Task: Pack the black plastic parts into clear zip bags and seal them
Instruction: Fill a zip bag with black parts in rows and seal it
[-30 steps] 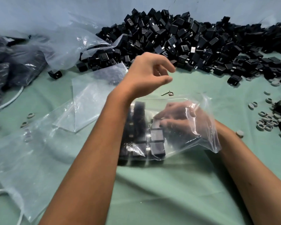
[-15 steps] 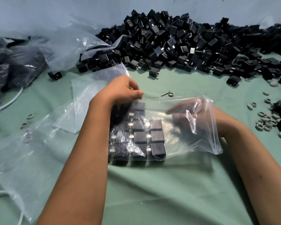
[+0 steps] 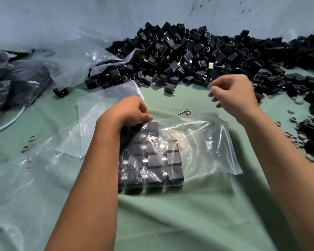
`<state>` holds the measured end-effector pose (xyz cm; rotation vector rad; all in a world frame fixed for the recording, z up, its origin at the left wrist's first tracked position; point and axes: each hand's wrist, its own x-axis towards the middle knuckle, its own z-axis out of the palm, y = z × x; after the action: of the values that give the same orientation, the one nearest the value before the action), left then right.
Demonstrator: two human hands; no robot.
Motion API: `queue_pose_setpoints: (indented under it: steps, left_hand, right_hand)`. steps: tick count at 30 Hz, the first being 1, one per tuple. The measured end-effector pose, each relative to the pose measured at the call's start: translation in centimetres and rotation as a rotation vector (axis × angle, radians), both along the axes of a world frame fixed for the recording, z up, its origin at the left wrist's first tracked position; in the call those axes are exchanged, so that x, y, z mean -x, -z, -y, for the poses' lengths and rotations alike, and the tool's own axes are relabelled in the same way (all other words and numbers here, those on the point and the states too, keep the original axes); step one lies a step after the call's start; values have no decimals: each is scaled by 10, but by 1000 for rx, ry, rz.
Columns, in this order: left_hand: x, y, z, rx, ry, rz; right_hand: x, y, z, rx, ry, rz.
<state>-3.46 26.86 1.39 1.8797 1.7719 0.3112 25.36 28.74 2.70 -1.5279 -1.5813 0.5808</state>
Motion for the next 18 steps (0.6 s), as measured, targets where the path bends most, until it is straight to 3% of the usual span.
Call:
queue_pose_setpoints:
  steps: [5, 10, 16, 18]
  left_hand:
    - [-1, 4, -2, -55, -16, -5]
    - [-16, 0, -2, -197, 9, 48]
    - [-56, -13, 4, -311, 185, 135]
    - [-74, -14, 8, -318, 255, 187]
  right_hand:
    - [53, -3, -53, 74, -411, 755]
    - [81, 19, -77, 190, -547, 1025]
    - [55, 13, -69, 137, -444, 931]
    - [30, 9, -56, 162, -319, 749]
